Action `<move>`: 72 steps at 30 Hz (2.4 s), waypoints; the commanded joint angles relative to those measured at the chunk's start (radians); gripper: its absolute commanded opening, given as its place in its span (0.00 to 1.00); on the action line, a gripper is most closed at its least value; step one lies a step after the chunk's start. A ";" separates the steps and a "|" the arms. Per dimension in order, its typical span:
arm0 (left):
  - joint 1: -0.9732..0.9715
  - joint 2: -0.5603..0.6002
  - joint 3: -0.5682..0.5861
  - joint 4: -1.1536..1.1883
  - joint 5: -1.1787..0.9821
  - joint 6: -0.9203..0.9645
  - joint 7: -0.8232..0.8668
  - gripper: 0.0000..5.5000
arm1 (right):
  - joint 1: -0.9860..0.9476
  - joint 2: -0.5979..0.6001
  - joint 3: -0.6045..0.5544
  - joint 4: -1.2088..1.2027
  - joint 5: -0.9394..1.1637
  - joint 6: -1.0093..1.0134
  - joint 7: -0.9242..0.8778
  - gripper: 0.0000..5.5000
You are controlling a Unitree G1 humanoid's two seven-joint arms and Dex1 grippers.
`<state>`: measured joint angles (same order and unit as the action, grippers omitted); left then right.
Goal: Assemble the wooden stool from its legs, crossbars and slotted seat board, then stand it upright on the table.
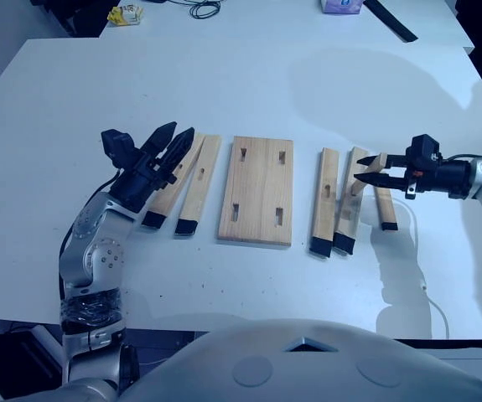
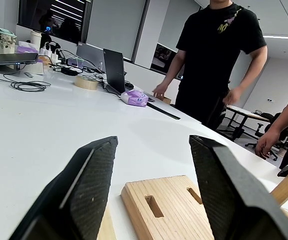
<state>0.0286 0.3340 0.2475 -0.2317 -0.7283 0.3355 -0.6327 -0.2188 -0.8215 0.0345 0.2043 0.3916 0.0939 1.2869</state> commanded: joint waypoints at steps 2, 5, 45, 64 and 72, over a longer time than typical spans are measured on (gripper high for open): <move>-0.011 0.007 0.009 0.010 -0.004 0.006 -0.004 0.48 | 0.074 0.022 0.045 0.032 -0.057 0.050 -0.028 0.24; -0.015 0.009 0.012 0.014 -0.003 0.004 -0.005 0.48 | 0.061 0.024 0.035 0.035 -0.042 0.073 -0.035 0.31; -0.010 0.000 0.005 0.018 0.008 -0.007 -0.024 0.48 | -0.045 0.101 -0.133 -0.476 0.251 0.433 -0.211 0.59; -0.027 -0.027 -0.004 0.050 0.023 -0.031 -0.016 0.48 | -0.212 0.265 -0.306 -0.472 0.534 0.498 -0.444 0.59; -0.015 -0.033 -0.006 0.044 0.027 -0.029 -0.015 0.48 | 0.046 0.080 0.018 -0.302 0.042 0.305 -0.319 0.59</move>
<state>0.0126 0.3015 0.2422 -0.1855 -0.7118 0.3103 -0.6554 -0.2514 -0.6726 -0.0571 -0.2070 0.6286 0.4818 0.9697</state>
